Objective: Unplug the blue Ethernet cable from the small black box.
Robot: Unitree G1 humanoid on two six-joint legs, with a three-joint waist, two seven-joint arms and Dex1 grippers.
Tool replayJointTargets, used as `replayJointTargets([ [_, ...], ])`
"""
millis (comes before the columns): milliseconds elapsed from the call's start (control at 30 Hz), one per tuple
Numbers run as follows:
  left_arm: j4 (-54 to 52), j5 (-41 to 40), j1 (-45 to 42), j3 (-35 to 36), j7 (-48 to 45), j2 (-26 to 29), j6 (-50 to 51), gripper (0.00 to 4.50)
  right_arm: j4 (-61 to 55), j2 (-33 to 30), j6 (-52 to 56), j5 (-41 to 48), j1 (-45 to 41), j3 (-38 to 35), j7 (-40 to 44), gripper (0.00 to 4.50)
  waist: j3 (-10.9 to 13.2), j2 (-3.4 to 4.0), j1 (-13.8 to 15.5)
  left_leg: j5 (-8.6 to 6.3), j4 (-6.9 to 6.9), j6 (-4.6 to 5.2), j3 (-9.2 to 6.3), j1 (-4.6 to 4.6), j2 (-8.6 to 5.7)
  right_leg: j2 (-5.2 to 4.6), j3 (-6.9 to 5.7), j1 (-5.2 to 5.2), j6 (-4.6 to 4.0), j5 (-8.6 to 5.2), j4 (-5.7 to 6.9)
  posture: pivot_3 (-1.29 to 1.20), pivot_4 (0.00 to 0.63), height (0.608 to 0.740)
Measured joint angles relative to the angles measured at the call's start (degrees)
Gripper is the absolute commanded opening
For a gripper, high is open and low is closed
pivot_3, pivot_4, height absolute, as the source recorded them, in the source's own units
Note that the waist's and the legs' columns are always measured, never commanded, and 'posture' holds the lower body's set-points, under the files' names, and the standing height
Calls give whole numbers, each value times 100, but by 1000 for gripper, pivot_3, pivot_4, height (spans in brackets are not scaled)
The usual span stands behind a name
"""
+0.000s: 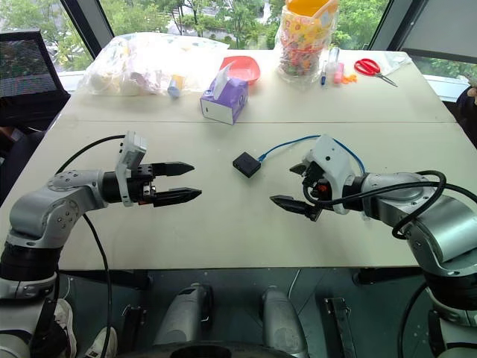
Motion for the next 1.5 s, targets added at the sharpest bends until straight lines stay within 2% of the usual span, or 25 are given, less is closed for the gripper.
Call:
replayJointTargets([
  [367, -207, -192, 76, 140, 138, 3, 146, 4471, 211, -69, -188, -197, -266, 165, 158, 4500, 0, 0, -5, 0, 0, 0, 0, 0, 0, 0, 0, 0, 0, 0, 0, 0, 150, 735],
  [600, -168, -83, 76, 133, 138, 9, 63, 4471, 1173, -217, -825, -929, -1078, 897, 600, 4500, 0, 0, -11, 0, -1, 0, 3, 0, 0, 0, 0, -4, -1, 1, 0, 0, 150, 735],
  [767, -27, 179, 50, 117, 181, -25, -254, 4471, 2557, -225, -1604, -1862, -2057, 2017, 1381, 4500, 1, 1, -23, 0, 2, 0, 9, 2, 0, -1, 2, -5, -2, 2, 0, 0, 150, 735],
  [900, 15, 389, 107, 70, 309, -148, -531, 4471, 4026, 256, -2564, -2682, -3018, 2736, 2054, 4500, 2, 3, -47, 0, -3, 0, 13, 0, 2, 2, 3, -10, 1, 3, 1, 0, 150, 735],
  [1133, -166, 466, 318, 65, 642, -345, -647, 4471, 7182, 1631, -4583, -4011, -4754, 3604, 2960, 4500, 2, 4, -42, 0, -9, 0, 17, -1, 3, 4, 2, -17, 24, 15, 10, 0, 150, 735],
  [1300, -404, 478, 587, 147, 909, -385, -653, 4471, 9140, 2435, -6220, -5107, -5550, 4154, 2941, 4500, 3, 5, -28, 0, -11, -1, 17, -1, 2, 1, 0, -19, 24, 15, 20, 0, 150, 735],
  [1500, -682, 479, 828, 252, 1194, -443, -652, 4471, 10298, 2880, -7486, -6304, -5844, 4625, 2271, 4500, 3, 6, -45, 0, -6, -2, 19, 5, 1, -1, 2, -24, 23, 15, 45, 0, 150, 735],
])
